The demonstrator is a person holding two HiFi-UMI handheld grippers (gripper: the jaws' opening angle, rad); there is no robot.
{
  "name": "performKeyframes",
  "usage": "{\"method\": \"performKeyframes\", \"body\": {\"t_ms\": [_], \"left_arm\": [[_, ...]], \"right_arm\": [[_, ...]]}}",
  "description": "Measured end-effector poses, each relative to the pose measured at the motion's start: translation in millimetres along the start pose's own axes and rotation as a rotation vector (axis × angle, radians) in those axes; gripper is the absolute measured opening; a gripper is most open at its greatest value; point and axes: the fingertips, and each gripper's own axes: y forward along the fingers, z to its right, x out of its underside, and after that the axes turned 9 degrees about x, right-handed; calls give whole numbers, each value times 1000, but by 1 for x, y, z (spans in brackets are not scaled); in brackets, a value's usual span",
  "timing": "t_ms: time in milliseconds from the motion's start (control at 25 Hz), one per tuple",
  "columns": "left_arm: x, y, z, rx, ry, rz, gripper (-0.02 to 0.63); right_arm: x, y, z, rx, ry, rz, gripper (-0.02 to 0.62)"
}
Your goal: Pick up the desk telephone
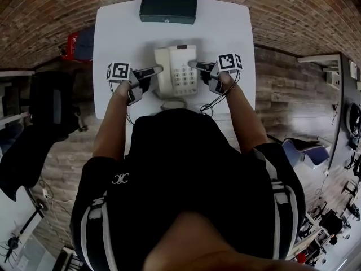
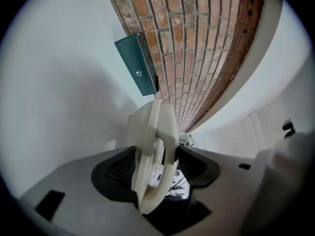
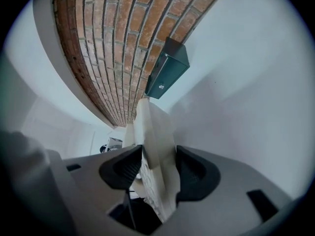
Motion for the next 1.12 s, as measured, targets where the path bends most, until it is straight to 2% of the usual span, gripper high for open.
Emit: {"method": "performKeyframes", "body": {"t_ms": [280,720,920,1120], "left_arm": [[-10,-7,29,-19,45,37,267],[-39,-19,107,43,125,128,262],[-59,-27,143,2,200,152,258],[-58,-32,177,-3,208,157,255]], "right_arm": [[-8,-14,-28,0,-12,0,202],[-42,-41,-101,24,-80,54,202],[-61,-55,-135,-10,-91,90,202],[-69,-69,-163,-21,-110,118,202]]}}
